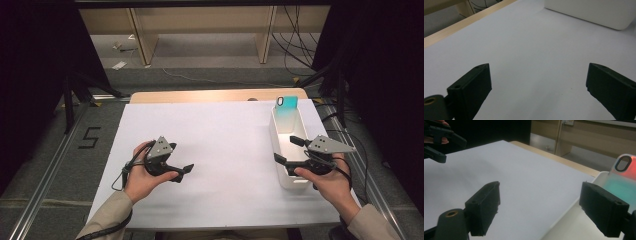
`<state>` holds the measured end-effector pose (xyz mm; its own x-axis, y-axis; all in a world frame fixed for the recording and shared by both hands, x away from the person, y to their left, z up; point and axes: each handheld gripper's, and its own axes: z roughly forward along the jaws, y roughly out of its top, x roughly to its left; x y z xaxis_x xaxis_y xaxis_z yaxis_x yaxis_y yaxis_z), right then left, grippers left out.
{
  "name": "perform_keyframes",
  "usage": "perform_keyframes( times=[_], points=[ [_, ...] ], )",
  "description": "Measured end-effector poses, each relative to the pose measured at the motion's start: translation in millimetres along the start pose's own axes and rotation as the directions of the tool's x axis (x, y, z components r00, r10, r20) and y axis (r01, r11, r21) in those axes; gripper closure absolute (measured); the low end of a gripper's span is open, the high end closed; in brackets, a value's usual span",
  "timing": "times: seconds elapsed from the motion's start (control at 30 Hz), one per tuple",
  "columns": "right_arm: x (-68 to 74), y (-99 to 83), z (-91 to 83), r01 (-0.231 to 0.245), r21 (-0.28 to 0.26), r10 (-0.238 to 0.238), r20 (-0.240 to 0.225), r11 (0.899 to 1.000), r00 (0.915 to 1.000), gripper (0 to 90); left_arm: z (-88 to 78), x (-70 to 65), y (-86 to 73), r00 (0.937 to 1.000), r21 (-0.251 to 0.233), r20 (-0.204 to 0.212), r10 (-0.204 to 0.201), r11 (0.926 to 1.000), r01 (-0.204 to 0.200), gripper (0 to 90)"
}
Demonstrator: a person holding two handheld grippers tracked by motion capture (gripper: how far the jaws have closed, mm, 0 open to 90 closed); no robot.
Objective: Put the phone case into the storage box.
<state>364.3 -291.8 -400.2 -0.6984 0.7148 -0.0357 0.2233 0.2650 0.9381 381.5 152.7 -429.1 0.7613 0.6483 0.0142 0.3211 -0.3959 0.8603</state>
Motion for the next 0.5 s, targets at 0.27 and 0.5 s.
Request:
perform_keyframes(
  times=[0.27,0.5],
  points=[
    [0.8,-0.9,-1.7,0.001,-0.006,-0.001,-0.001,1.0,1.0,17.9,0.0,0.1,0.1,1.0,0.001,0.0,0.002,1.0,-0.002,5.8],
    [0.8,-1.0,-1.5,0.002,-0.006,-0.002,-0.001,1.0,1.0,17.9,-0.1,0.2,0.0,1.0,0.0,0.0,0.001,1.0,-0.001,5.8]
  ],
)
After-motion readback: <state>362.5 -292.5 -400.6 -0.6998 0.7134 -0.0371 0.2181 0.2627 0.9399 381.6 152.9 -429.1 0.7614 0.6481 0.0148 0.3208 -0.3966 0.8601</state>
